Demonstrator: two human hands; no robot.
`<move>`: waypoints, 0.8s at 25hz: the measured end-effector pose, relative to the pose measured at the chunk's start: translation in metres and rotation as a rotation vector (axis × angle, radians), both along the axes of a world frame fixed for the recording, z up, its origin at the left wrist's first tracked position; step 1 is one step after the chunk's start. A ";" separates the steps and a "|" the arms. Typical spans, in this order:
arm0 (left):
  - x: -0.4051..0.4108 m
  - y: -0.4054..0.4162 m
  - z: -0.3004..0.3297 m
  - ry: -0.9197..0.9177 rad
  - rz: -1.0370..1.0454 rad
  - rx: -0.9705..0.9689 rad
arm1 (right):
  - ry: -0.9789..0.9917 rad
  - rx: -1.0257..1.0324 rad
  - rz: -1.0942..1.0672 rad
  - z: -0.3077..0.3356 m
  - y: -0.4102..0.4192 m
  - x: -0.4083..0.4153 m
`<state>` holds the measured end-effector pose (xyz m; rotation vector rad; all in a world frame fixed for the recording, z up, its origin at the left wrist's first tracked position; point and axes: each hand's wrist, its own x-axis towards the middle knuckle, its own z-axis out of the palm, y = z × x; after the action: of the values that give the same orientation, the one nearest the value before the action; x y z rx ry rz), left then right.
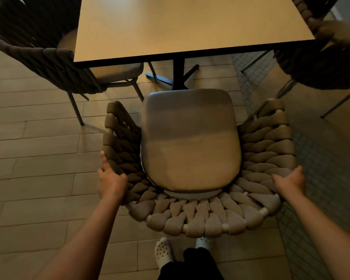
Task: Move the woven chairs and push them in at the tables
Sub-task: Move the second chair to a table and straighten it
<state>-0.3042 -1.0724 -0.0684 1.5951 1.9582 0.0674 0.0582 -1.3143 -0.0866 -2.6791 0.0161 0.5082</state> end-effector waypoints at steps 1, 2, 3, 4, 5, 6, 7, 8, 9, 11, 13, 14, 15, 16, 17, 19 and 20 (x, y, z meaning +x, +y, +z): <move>0.001 -0.003 0.000 0.009 -0.005 0.006 | -0.001 -0.001 -0.004 0.000 -0.002 0.001; 0.002 -0.003 0.000 0.014 -0.002 0.010 | -0.002 0.000 -0.007 0.000 -0.003 0.001; 0.003 -0.003 0.000 0.017 0.006 0.012 | -0.006 0.003 -0.009 -0.001 -0.003 0.002; 0.005 -0.002 -0.001 0.019 0.011 0.018 | -0.011 0.008 -0.008 -0.001 -0.002 0.003; 0.005 -0.001 -0.001 0.022 0.012 0.020 | -0.012 0.013 -0.009 -0.001 -0.001 0.003; 0.008 0.000 -0.002 0.025 0.012 0.023 | -0.010 0.015 -0.012 -0.001 -0.001 0.007; 0.010 0.000 -0.001 0.027 0.012 0.025 | -0.003 0.019 -0.014 -0.001 0.001 0.008; 0.011 0.001 -0.001 0.026 0.013 0.029 | 0.005 0.023 -0.012 0.000 0.002 0.010; 0.012 -0.001 -0.001 0.026 0.014 0.029 | 0.011 0.027 -0.008 0.000 0.004 0.013; 0.020 -0.005 -0.002 0.024 0.010 0.031 | 0.009 0.032 -0.007 0.001 0.007 0.025; 0.027 -0.008 -0.002 0.018 0.022 0.035 | 0.010 0.032 0.007 0.002 0.009 0.036; 0.032 -0.010 -0.002 0.018 0.028 0.037 | 0.012 0.037 0.011 0.002 0.010 0.042; 0.034 -0.012 -0.002 0.018 0.032 0.035 | 0.012 0.042 0.009 0.002 0.011 0.046; 0.036 -0.012 -0.002 0.017 0.037 0.033 | 0.012 0.042 0.009 0.002 0.012 0.048; 0.037 -0.013 -0.002 0.018 0.044 0.028 | 0.014 0.039 0.010 0.001 0.012 0.049; 0.036 -0.014 -0.001 0.021 0.051 0.025 | 0.017 0.044 0.009 -0.001 0.011 0.047; 0.036 -0.014 0.000 0.017 0.051 0.022 | 0.014 0.051 0.008 -0.001 0.010 0.046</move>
<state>-0.2681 -1.0864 -0.0683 1.5640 2.0181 0.0969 0.1046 -1.3042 -0.0880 -2.6270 -0.0030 0.5233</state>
